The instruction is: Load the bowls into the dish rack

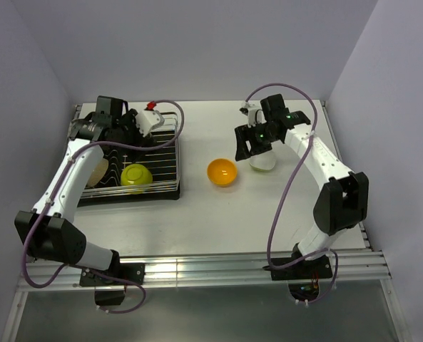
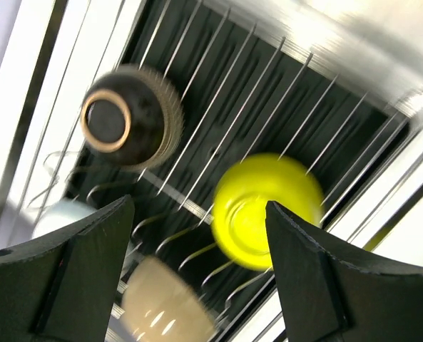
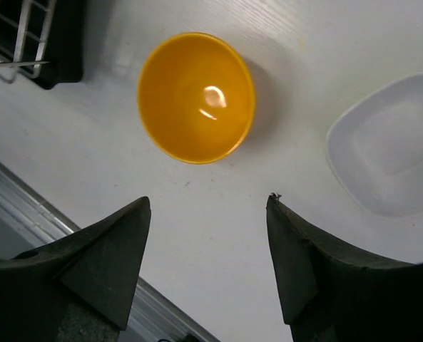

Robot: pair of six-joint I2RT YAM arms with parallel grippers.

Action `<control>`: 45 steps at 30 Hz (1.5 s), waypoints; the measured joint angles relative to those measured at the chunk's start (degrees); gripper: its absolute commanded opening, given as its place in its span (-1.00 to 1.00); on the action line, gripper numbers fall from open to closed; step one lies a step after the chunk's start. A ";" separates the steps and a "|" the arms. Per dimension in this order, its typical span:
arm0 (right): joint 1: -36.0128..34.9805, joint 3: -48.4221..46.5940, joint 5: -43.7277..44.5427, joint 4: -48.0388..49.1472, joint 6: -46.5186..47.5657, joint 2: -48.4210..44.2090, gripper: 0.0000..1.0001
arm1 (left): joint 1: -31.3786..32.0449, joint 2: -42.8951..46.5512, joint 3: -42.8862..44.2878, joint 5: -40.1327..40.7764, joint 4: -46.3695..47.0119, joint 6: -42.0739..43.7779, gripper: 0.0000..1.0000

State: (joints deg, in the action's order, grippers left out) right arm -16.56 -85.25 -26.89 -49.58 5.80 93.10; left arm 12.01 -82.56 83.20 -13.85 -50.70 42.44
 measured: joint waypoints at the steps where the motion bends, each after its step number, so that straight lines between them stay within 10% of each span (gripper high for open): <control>1: 0.28 0.00 0.85 -0.02 -0.11 1.09 0.39 | -0.04 0.00 0.26 -1.44 0.55 -1.66 0.61; 18: 0.85 -1.49 7.15 1.22 -2.99 13.22 0.21 | -0.22 -3.56 0.81 -16.48 6.80 -22.01 0.62; 45: 17.92 -1.01 14.60 3.32 -9.05 15.15 0.08 | -0.33 -3.56 -0.50 -18.91 9.62 -25.86 0.64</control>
State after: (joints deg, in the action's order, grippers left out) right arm 1.37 -86.26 -12.29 -46.26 -3.25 108.25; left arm 11.68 -86.13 82.70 -32.75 -41.08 16.58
